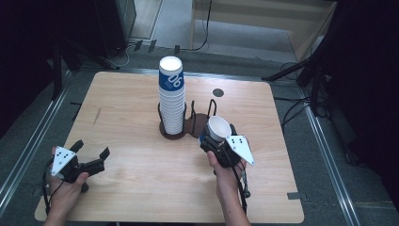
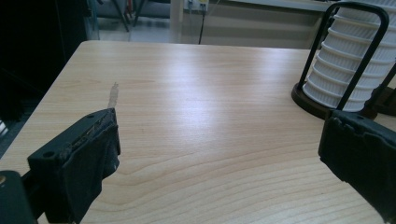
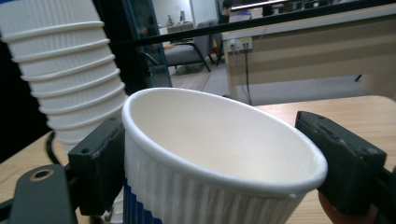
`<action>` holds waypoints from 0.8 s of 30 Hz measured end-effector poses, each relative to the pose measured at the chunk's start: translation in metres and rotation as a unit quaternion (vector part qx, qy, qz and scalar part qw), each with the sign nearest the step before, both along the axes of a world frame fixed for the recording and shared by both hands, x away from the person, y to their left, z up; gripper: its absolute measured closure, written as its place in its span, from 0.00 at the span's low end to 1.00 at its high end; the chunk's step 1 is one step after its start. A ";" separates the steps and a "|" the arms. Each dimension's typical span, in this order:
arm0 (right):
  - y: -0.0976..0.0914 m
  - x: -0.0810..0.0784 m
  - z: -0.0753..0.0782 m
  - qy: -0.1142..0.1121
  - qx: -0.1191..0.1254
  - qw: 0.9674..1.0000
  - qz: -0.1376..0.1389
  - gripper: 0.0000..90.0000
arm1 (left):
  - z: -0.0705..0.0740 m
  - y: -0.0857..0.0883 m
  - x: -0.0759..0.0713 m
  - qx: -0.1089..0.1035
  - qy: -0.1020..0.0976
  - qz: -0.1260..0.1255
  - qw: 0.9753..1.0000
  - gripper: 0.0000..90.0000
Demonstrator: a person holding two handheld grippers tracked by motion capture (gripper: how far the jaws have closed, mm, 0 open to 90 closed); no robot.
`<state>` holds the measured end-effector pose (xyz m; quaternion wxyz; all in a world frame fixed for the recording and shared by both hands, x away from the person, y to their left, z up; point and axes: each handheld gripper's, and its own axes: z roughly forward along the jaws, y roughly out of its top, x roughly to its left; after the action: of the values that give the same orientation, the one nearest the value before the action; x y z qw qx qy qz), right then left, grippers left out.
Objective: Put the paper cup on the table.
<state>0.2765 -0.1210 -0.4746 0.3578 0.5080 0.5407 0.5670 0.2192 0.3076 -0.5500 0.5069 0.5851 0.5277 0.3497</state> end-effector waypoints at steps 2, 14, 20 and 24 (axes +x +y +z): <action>-0.004 0.002 -0.001 -0.004 -0.009 1.000 -0.009 0.17 | -0.001 0.000 0.000 0.002 0.002 0.000 1.000 0.00; -0.034 0.020 -0.009 -0.021 -0.057 0.997 -0.049 0.17 | -0.002 -0.001 0.002 0.000 0.005 0.001 1.000 0.00; -0.046 0.037 -0.015 -0.025 -0.088 0.994 -0.063 0.17 | -0.001 0.000 0.002 -0.002 0.004 0.002 1.000 0.00; -0.057 0.051 -0.019 -0.021 -0.084 0.993 -0.079 0.17 | -0.001 0.001 0.002 -0.003 0.004 0.002 1.000 0.00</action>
<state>0.3273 -0.1776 -0.4932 0.4544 0.5051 0.5369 0.5001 0.2209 0.3085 -0.5508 0.5055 0.5839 0.5323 0.3467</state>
